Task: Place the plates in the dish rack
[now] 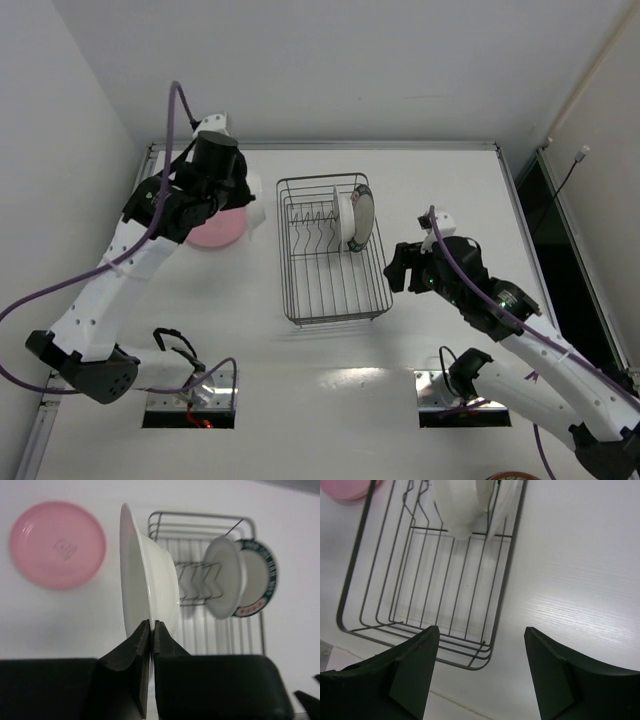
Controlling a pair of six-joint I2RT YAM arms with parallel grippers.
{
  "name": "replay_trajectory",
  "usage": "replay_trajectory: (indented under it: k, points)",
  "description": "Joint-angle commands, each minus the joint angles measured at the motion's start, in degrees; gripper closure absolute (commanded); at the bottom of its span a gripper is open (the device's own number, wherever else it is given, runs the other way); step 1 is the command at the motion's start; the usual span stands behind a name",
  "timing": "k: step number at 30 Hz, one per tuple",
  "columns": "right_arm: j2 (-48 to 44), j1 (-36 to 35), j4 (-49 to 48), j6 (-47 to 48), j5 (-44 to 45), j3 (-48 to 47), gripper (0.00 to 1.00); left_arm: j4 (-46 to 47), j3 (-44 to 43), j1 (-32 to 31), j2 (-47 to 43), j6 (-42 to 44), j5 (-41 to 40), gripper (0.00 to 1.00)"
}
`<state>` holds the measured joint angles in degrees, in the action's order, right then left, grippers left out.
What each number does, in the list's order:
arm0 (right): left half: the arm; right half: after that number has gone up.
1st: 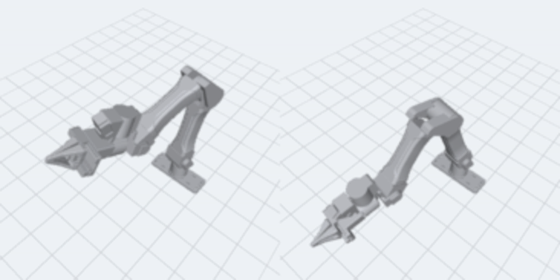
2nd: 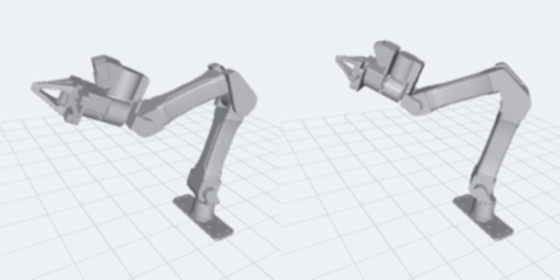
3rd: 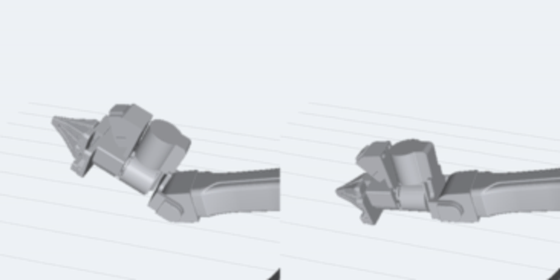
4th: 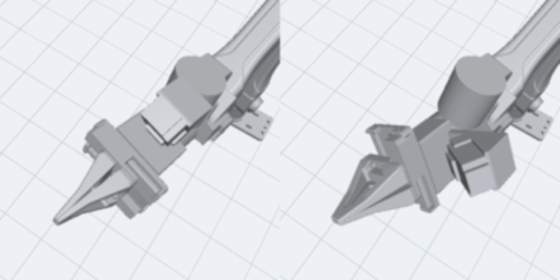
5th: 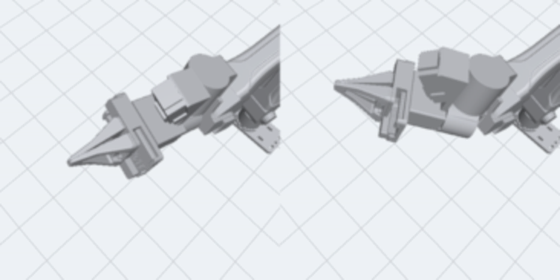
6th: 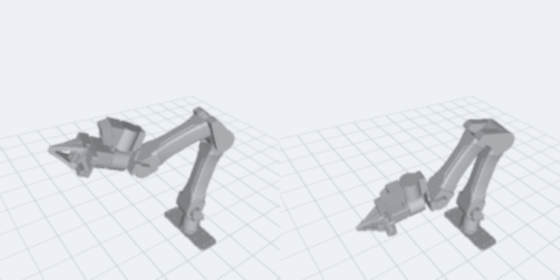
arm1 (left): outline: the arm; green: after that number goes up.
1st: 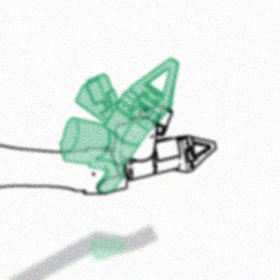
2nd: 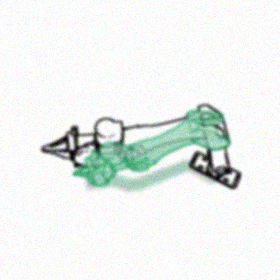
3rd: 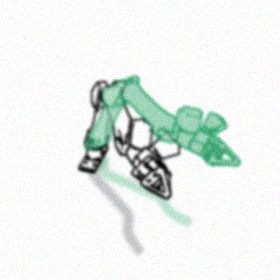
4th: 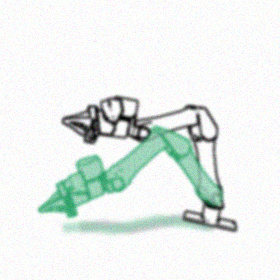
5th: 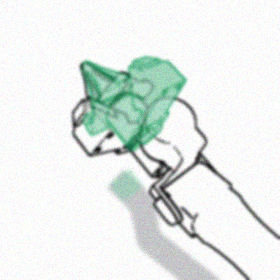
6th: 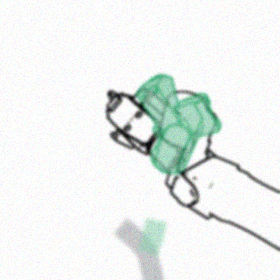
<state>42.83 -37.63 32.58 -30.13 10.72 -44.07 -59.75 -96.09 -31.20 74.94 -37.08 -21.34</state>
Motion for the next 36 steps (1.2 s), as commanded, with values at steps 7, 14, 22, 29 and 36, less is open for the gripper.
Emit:
replay_trajectory:
  k: [7,14,22,29,36]
  points:
    - [-1.69,0.19,-2.26,-6.16,8.26,5.84,0.32,28.41,5.81,0.35,-1.55,-5.19,11.21,1.0]
    - [-2.84,0.19,-2.26,-7.31,7.65,8.48,0.3,44.49,13.36,1.41,2.5,-7.74,19.83,1.0]
    - [-2.84,0.19,-1.64,-6.79,7.03,9.01,0.3,49.2,14.88,1.41,8.55,-10.64,21.78,1.0]
    - [-3.37,0.19,-0.59,-6.26,7.03,7.96,0.3,51.22,14.89,0.35,12.43,-11.17,21.26,1.0]
    - [-2.84,0.19,-0.59,-5.73,7.56,7.95,0.3,47.71,12.86,-2.37,14.54,-10.65,15.02,1.0]
